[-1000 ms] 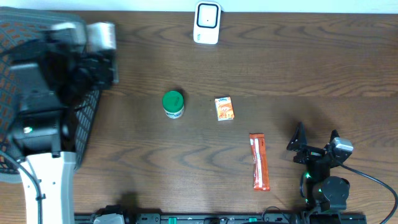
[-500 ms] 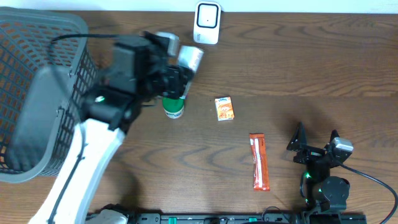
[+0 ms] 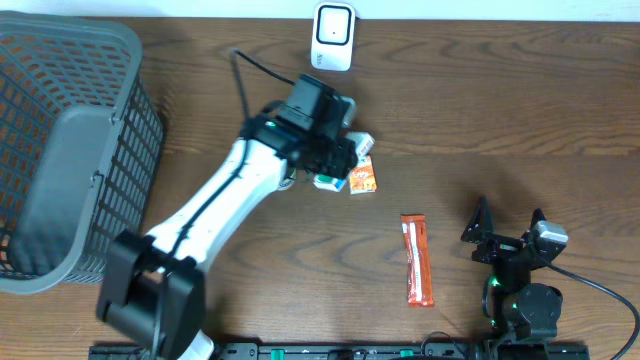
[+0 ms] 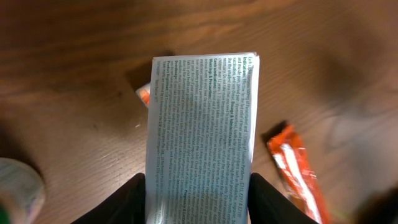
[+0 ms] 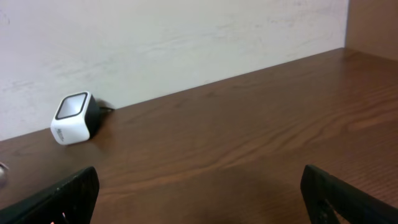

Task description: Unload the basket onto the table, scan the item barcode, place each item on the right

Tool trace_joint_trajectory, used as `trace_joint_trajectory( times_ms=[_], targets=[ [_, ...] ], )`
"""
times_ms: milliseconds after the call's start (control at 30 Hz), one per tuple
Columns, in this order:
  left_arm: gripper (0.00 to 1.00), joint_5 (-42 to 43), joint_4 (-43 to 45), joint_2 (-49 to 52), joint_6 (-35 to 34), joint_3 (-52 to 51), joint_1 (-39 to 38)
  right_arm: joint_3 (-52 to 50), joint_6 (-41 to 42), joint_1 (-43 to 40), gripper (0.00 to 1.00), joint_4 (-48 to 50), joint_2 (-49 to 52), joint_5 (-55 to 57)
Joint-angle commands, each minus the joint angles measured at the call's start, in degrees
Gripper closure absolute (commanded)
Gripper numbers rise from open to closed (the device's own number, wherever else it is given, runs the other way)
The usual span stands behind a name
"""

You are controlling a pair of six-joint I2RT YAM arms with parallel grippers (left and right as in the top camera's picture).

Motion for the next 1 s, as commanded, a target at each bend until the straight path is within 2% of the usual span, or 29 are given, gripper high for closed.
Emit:
trace_joint_trajectory(
  times_ms=[0, 233, 367, 633, 767, 967],
  targets=[
    [0.54, -7.5, 0.3, 3.5, -3.8, -0.3, -3.2, -0.1, 0.7, 0.2, 0.01, -0.1, 0.0, 0.7],
    [0.54, -15.9, 0.3, 7.6, -10.1, -1.0, -7.4, -0.1, 0.7, 0.2, 0.01, -0.1, 0.0, 0.7],
    [0.54, -20.8, 0.3, 7.9, -17.5, -1.0, -8.8, -0.1, 0.7, 0.2, 0.01, -0.1, 0.0, 0.7],
    [0.55, -25.8, 0.0, 7.9, -26.1, -1.0, -12.2, -0.1, 0.7, 0.2, 0.01, -0.1, 0.0, 0.7],
    [0.54, -32.5, -2.9, 7.9, -35.5, -1.0, -13.8, -0.1, 0.7, 0.2, 0.01, -0.1, 0.0, 0.7],
    [0.55, -40.9, -10.3, 7.9, -58.4, -1.4, -15.5, -0.1, 0.7, 0.2, 0.01, -0.1, 0.0, 0.7]
  ],
)
